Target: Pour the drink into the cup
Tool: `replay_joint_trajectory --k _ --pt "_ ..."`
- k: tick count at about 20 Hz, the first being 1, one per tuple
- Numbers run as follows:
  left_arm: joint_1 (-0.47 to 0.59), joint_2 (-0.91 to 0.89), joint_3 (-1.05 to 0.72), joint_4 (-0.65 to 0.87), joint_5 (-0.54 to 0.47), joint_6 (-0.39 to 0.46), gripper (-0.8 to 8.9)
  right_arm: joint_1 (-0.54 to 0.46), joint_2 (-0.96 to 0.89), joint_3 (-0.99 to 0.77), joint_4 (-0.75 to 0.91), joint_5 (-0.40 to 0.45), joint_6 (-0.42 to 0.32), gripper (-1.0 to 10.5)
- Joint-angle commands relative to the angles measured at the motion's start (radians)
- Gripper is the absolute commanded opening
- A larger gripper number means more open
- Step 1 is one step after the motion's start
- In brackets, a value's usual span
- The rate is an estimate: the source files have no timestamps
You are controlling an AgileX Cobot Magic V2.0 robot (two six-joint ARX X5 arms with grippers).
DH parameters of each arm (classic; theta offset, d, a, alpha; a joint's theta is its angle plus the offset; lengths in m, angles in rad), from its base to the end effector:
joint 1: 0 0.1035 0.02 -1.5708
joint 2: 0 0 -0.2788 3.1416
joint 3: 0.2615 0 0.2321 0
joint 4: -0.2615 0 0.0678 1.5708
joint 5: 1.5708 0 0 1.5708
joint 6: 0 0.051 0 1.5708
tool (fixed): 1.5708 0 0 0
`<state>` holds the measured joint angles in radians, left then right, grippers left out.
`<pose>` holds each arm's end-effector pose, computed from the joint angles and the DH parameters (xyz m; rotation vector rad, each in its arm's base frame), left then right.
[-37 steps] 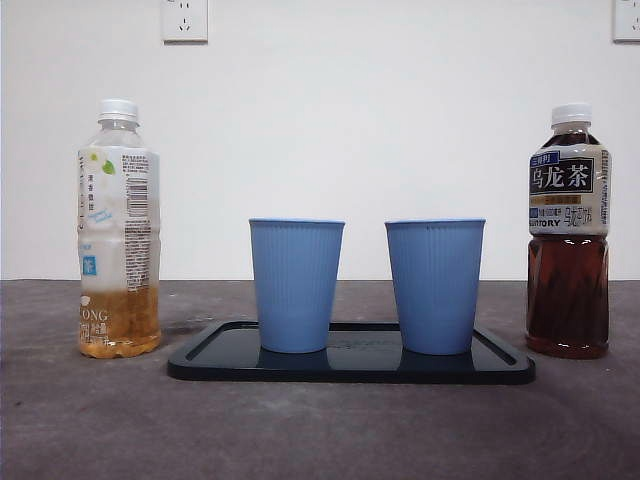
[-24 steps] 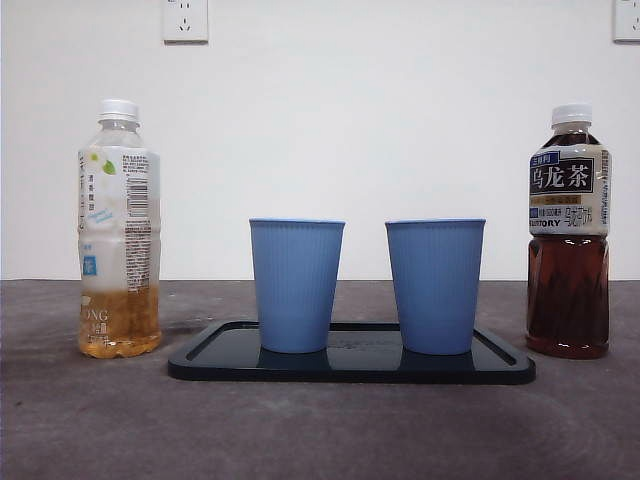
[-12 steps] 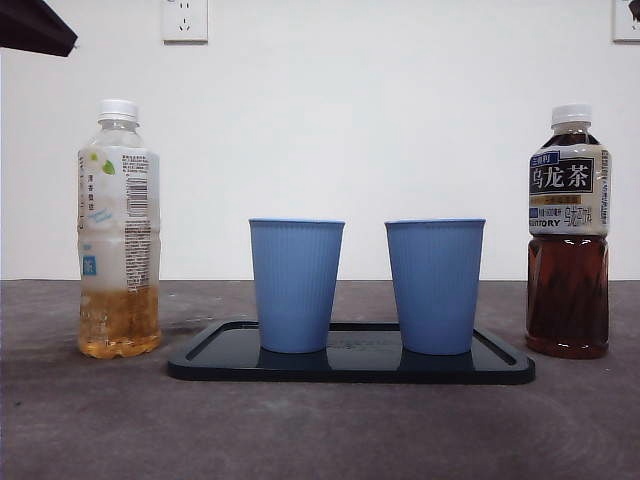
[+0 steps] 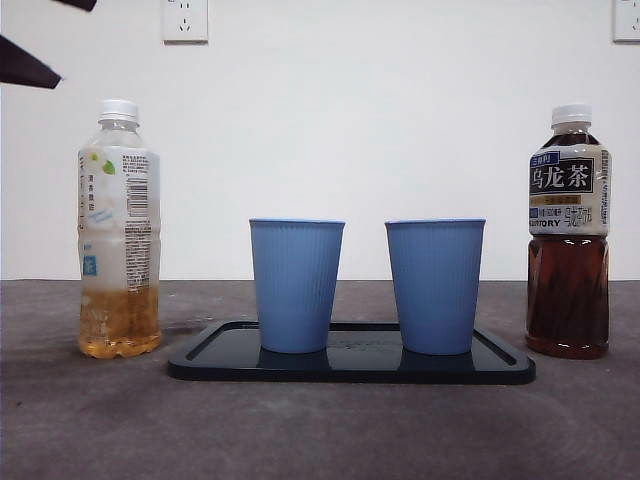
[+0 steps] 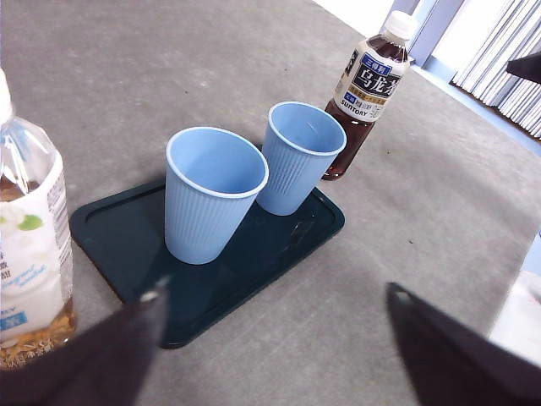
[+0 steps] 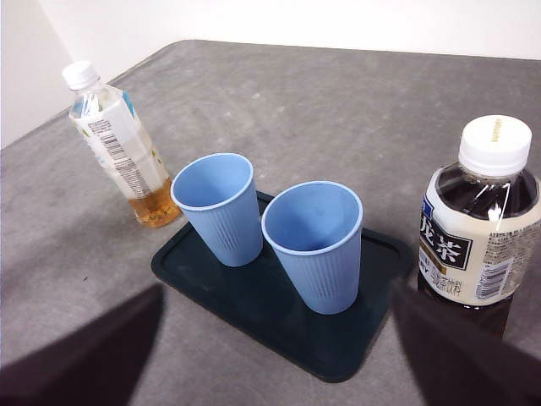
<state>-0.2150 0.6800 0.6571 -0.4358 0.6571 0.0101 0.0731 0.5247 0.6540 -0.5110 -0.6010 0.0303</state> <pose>0.1162 -0.0573 0.2858 -0.0945 0.4575 -0.8586 0.0929 0.0357 0.2907 0.1303 0.3856 0.6602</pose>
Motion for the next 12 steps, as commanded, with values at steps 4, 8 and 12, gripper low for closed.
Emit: replay_joint_trajectory --k 4,8,12 --pt "-0.004 0.006 0.017 0.013 0.005 -0.003 5.07 0.003 0.003 0.016 0.008 0.0 0.043 5.1" --pt "-0.005 0.006 0.017 0.013 0.005 -0.02 5.0 0.003 0.003 0.015 0.0 0.011 0.09 5.2" --pt "-0.005 0.006 0.017 0.013 0.005 -0.026 5.0 0.005 0.003 -0.003 0.001 0.117 0.128 5.2"
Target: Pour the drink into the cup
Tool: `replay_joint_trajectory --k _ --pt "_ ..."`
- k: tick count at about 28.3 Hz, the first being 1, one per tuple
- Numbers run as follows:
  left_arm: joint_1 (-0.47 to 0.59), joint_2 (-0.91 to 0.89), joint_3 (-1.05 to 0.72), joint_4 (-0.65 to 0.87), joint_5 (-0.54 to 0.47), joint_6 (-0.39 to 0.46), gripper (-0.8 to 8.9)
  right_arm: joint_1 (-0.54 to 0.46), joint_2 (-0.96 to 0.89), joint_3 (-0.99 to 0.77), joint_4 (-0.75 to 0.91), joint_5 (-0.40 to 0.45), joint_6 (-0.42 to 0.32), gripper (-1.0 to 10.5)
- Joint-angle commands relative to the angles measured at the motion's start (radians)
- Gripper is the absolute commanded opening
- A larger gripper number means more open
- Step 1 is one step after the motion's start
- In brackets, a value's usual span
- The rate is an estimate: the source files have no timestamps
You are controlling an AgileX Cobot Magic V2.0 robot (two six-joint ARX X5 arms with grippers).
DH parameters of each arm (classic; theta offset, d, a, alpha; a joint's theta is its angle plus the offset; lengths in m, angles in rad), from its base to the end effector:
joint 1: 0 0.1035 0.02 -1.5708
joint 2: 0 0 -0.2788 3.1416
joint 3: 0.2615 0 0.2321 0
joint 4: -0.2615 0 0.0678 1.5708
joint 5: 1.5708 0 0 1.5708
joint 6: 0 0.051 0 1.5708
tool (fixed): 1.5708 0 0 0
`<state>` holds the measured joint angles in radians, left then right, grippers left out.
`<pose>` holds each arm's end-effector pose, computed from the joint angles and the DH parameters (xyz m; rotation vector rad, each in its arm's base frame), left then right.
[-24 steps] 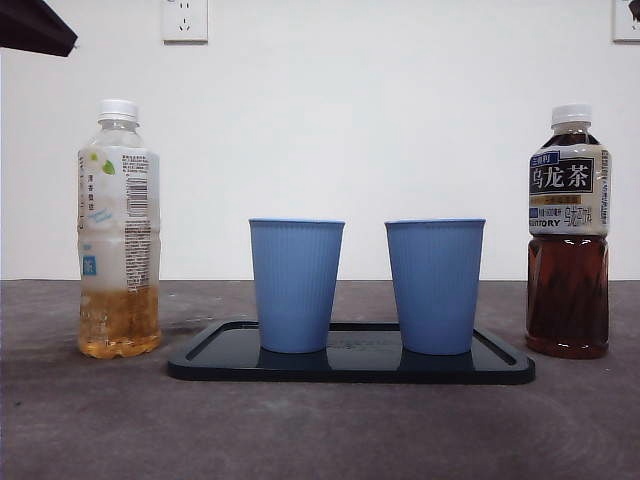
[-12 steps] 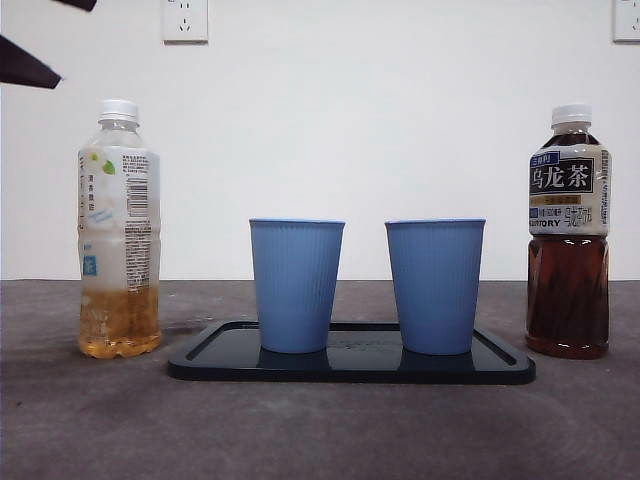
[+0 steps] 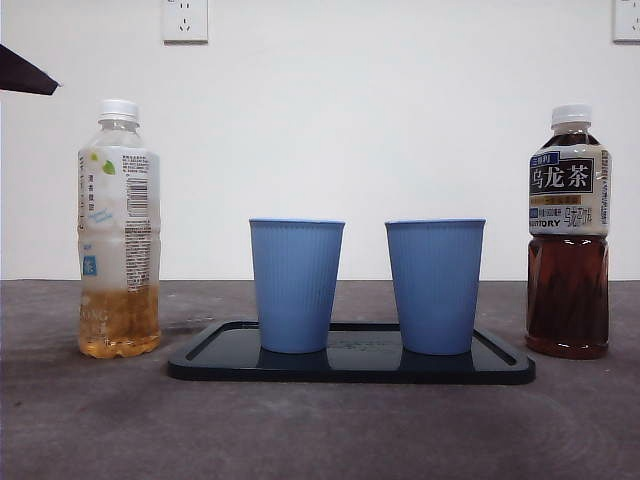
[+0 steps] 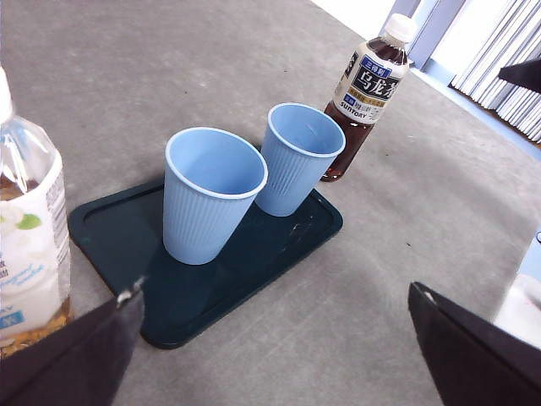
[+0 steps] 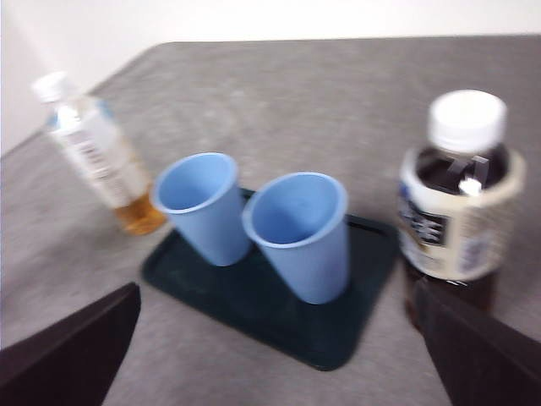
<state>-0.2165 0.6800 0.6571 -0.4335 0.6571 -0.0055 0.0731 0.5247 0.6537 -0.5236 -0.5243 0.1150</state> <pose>0.1162 -0.0575 0.2860 -0.1080 0.4620 -0.8568 0.0946 0.0325 0.2885 0.1998 0.4241 0.5669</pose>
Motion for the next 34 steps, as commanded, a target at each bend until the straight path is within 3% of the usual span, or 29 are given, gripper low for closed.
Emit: replay_joint_trajectory --k 1,7,10,15,25,34 --pt "-0.003 0.006 0.017 0.011 0.005 -0.01 5.0 0.008 0.003 -0.013 0.027 0.069 0.058 5.2" --pt "-0.003 0.006 0.017 0.014 0.005 -0.01 5.0 0.053 0.005 -0.132 0.204 0.154 0.126 5.2" --pt "-0.003 0.006 0.017 0.015 0.005 -0.01 5.0 0.089 0.012 -0.211 0.354 0.243 0.184 5.2" --pt "-0.003 0.006 0.017 0.015 0.005 -0.015 5.0 0.135 0.066 -0.337 0.605 0.368 0.18 5.2" --pt "-0.003 0.006 0.017 0.042 0.005 -0.037 4.99 0.134 0.341 -0.379 0.911 0.388 0.106 5.2" --pt "-0.003 0.006 0.017 0.053 0.005 -0.037 4.99 0.133 0.678 -0.379 1.246 0.429 0.097 5.2"
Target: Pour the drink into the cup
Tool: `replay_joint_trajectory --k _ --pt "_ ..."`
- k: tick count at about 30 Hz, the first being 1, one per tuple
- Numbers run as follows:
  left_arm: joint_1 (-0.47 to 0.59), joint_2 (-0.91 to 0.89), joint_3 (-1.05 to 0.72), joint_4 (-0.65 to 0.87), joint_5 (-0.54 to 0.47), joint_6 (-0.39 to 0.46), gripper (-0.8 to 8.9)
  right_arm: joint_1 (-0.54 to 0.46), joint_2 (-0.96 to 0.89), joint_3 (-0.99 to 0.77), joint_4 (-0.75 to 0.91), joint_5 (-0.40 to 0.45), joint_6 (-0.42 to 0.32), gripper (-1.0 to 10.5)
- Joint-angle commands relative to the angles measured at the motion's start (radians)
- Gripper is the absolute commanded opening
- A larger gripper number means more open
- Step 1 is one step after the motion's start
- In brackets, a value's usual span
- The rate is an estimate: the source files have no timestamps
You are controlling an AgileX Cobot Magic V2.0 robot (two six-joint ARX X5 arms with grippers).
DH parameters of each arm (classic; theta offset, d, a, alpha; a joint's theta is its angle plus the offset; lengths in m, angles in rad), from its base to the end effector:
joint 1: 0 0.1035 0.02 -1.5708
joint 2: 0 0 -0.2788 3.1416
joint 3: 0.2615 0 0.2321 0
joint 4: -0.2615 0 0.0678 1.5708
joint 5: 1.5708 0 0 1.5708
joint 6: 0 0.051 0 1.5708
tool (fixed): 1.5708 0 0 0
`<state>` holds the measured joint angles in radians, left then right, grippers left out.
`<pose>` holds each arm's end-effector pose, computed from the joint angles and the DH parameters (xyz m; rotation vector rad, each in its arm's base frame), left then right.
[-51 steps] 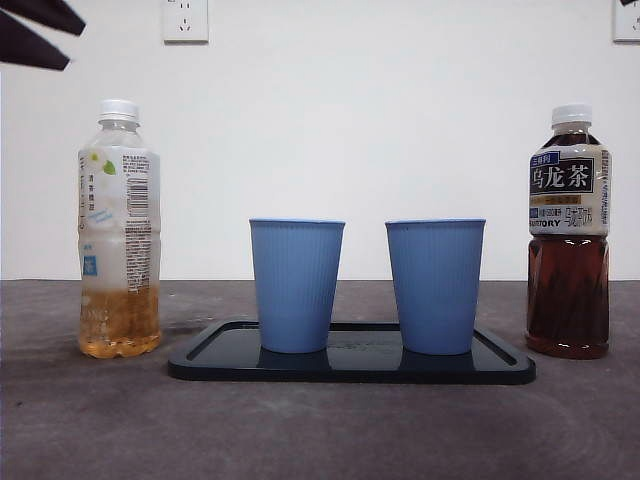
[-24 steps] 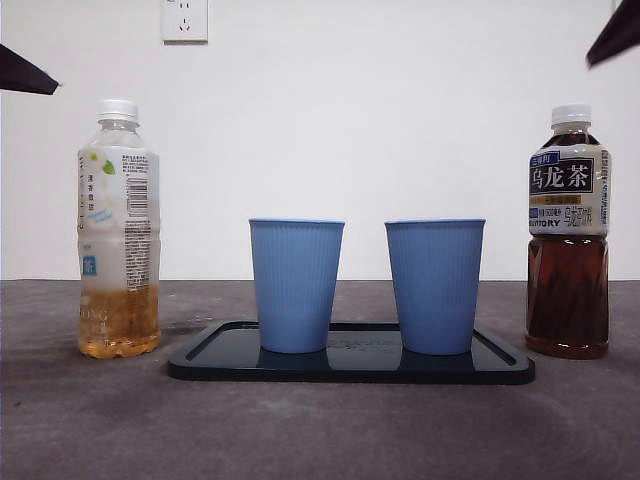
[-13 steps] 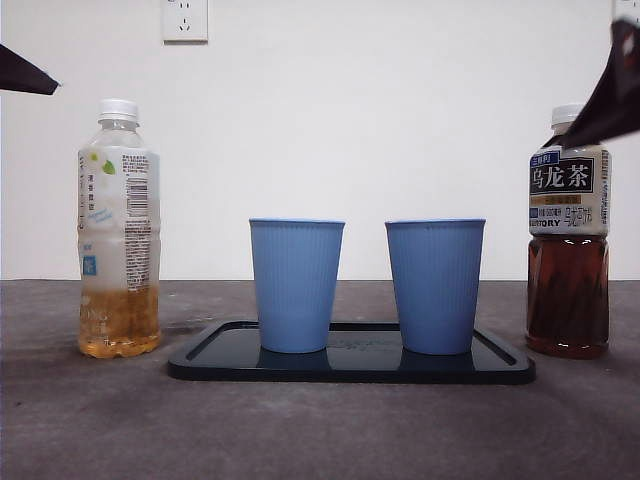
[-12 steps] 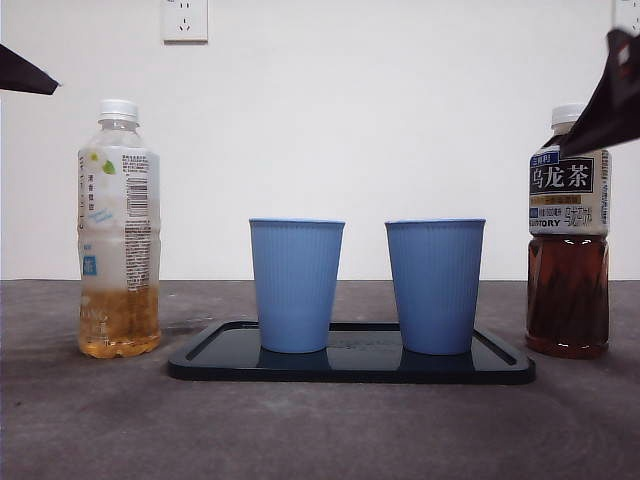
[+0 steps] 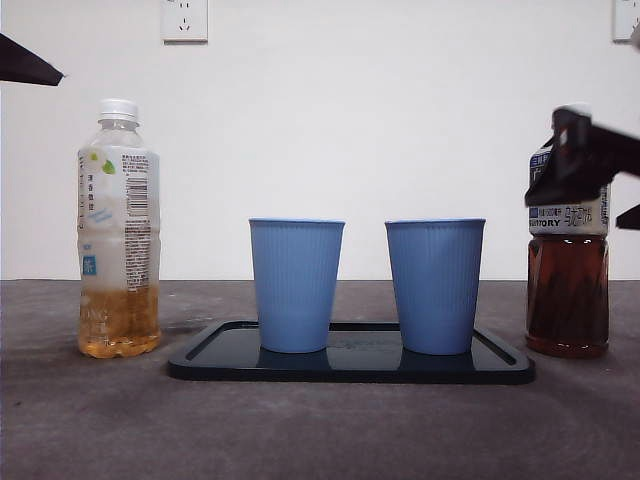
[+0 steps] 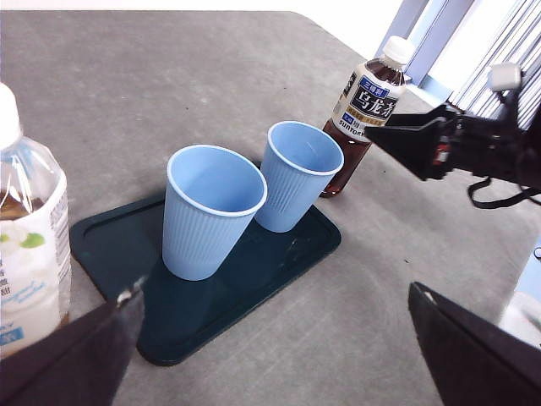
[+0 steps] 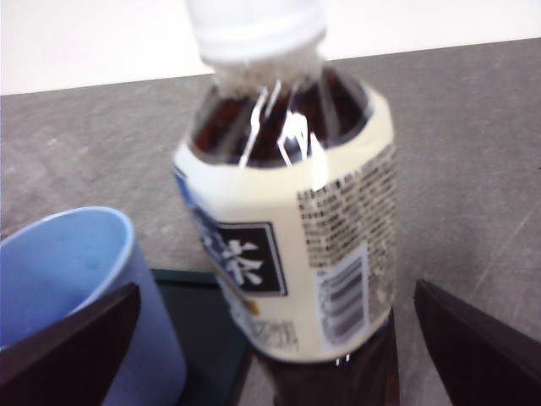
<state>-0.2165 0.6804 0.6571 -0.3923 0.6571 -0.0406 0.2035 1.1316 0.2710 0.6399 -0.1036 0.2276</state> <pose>0.1181 -0.0579 0.2900 -0.1312 0.4361 -0.8523 0.2034 0.0474 0.1990 0.2138 0.2551 0.2793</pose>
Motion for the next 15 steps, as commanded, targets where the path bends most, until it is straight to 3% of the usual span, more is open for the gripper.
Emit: replay_joint_trajectory --k 1,9,15 --pt "-0.003 0.006 0.017 0.012 0.005 -0.002 4.99 0.001 0.106 0.003 0.129 0.008 -0.016 5.2" --pt "-0.003 0.006 0.017 0.019 0.005 -0.002 4.99 -0.027 0.312 0.006 0.392 0.007 -0.013 5.1" --pt "-0.003 0.006 0.017 0.019 0.005 -0.002 4.99 -0.031 0.36 0.036 0.422 -0.002 -0.016 4.2"
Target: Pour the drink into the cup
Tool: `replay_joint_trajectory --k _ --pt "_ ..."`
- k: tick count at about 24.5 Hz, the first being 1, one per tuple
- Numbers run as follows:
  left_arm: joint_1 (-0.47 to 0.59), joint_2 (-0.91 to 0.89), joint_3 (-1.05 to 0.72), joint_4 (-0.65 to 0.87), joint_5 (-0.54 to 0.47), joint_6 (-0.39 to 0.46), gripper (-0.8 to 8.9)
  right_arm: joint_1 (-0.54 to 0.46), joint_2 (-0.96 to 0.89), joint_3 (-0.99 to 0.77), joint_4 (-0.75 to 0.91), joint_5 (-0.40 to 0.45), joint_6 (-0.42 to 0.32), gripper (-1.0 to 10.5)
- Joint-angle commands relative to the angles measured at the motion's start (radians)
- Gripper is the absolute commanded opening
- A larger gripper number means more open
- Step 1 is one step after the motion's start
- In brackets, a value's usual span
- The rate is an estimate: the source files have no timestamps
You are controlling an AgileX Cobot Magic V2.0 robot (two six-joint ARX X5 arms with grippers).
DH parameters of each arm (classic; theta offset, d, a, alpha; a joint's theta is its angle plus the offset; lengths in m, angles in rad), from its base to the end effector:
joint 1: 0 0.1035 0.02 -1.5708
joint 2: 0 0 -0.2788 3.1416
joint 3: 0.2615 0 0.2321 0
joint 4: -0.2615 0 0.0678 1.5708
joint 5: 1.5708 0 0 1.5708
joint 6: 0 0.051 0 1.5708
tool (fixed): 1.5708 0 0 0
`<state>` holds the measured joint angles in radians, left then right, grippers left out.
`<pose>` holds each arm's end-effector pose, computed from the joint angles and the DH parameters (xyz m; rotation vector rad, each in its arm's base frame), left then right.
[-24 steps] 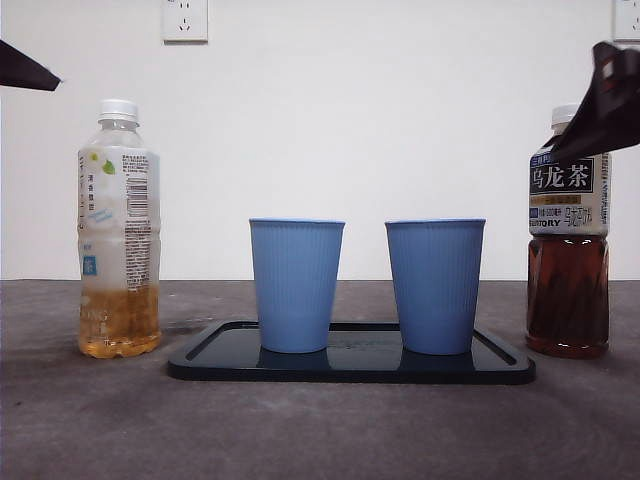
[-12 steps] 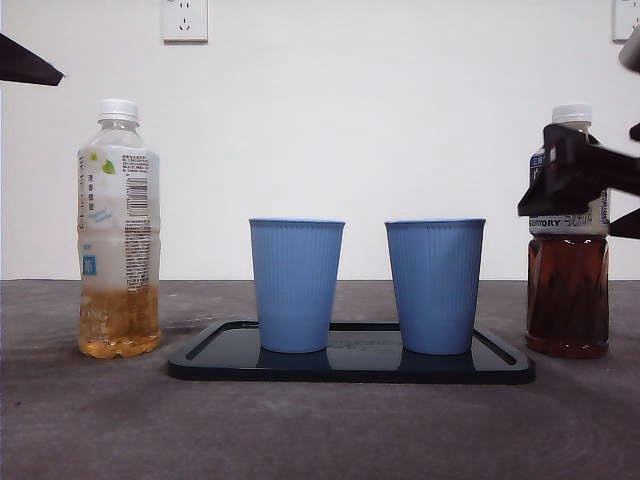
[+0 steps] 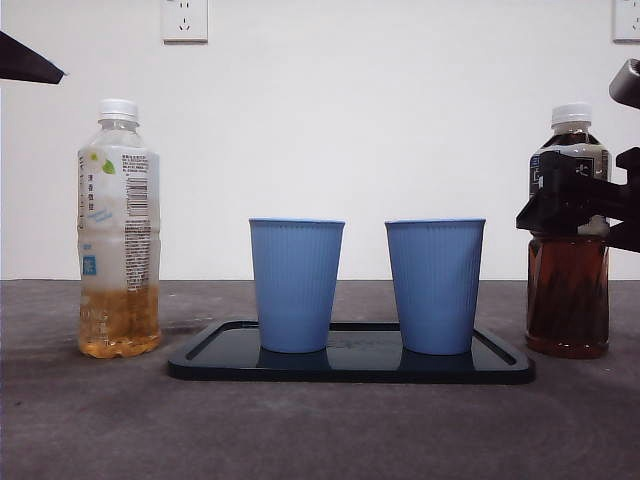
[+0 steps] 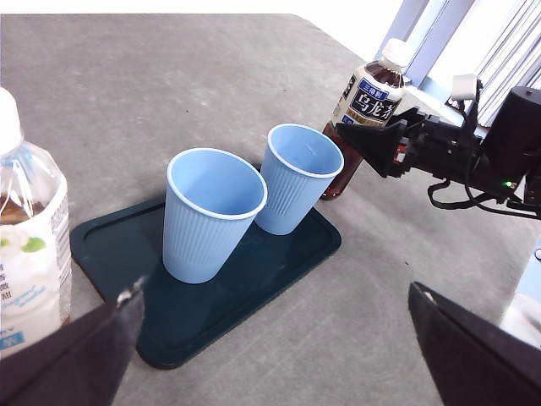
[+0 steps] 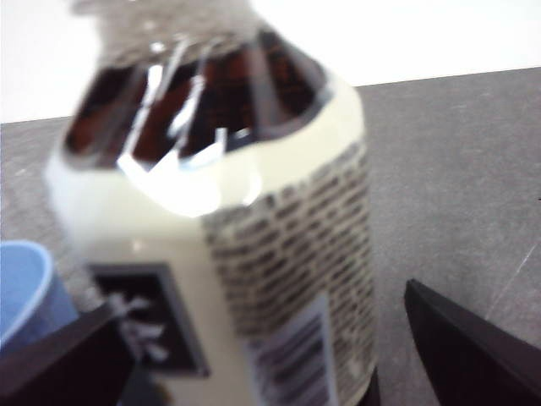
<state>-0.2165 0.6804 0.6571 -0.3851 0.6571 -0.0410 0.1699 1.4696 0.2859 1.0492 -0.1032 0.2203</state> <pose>0.1184 -0.0579 0.2907 -0.1299 0.4291 -0.8528 0.2450 0.0474 0.1800 0.2141 0.1643 0.2567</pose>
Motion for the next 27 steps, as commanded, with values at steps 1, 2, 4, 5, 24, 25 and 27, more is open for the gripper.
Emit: replay_joint_trajectory --k 1,2,4,5,24,25,27 --pt "-0.003 0.006 0.017 0.011 0.005 -0.001 4.99 0.002 0.026 0.024 0.013 -0.003 -0.009 3.9" --pt "-0.003 0.006 0.017 0.011 0.005 -0.001 4.99 0.002 0.027 0.027 0.013 -0.005 -0.009 3.5" --pt "-0.003 0.006 0.017 0.011 0.005 -0.001 4.99 0.002 0.027 0.032 0.013 -0.005 -0.008 2.8" --pt "-0.003 0.006 0.017 0.011 0.005 -0.001 4.99 0.002 0.026 0.032 0.013 -0.005 -0.008 2.4" --pt "-0.003 0.008 0.017 0.011 0.004 0.004 4.99 0.039 -0.345 0.217 -0.795 0.042 -0.114 2.1" --pt "-0.003 0.008 0.017 0.011 0.004 0.004 4.99 0.046 -0.366 0.247 -0.874 0.056 -0.126 2.1" --pt "-0.003 0.008 0.017 0.01 0.004 0.004 4.99 0.072 -0.415 0.359 -1.131 0.097 -0.169 2.1"
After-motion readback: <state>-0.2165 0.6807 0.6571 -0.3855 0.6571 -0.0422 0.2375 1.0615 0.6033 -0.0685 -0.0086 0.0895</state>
